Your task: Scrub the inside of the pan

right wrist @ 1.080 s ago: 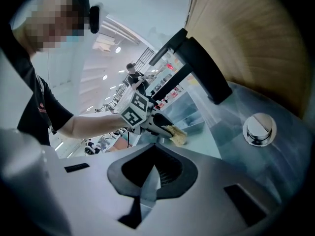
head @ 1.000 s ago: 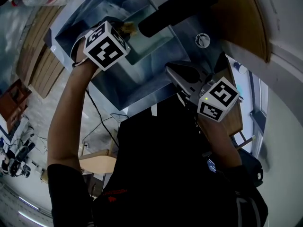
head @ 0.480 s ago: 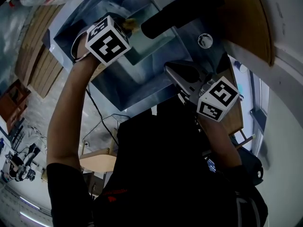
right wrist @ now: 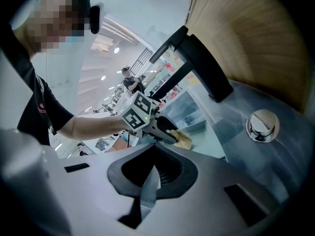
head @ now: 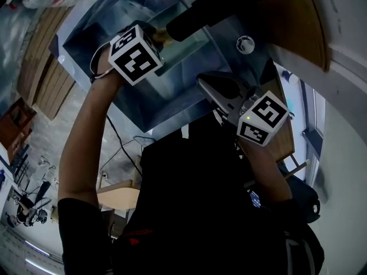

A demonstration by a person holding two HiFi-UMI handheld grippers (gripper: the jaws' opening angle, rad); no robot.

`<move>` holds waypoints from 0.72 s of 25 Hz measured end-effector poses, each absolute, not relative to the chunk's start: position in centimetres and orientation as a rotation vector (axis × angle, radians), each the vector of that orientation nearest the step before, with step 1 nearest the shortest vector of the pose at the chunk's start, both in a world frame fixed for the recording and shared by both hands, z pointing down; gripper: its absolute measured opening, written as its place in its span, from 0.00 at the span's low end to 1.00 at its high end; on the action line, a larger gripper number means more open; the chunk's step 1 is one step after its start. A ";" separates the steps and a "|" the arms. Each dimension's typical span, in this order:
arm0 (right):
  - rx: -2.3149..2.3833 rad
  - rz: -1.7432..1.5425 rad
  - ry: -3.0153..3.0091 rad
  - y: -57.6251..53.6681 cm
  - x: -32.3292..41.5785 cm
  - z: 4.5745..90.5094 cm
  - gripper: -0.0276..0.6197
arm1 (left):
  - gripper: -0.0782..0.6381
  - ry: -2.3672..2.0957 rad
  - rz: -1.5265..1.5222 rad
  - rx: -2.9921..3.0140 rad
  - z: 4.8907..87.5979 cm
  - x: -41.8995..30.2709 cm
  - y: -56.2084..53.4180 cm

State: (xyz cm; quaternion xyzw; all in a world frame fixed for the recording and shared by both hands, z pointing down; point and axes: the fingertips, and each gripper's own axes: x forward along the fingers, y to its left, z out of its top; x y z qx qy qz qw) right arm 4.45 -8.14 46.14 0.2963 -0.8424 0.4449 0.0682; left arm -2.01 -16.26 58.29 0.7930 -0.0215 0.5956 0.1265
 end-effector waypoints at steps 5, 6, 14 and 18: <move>0.908 1.339 -2.547 -7.3 4.9 45.8 0.05 | 0.36 -0.035 1.723 2.302 58.4 -1.3 -14.3; 0.911 1.339 -2.548 -7.1 5.0 45.8 0.05 | 0.36 -0.025 1.720 2.303 58.2 -1.0 -13.9; 0.924 1.343 -2.549 -6.1 5.8 45.8 0.05 | 0.36 0.019 1.682 2.274 58.7 0.1 -11.2; 0.923 1.344 -2.555 -6.3 6.0 45.7 0.05 | 0.36 -0.005 1.670 2.278 58.6 0.0 -11.6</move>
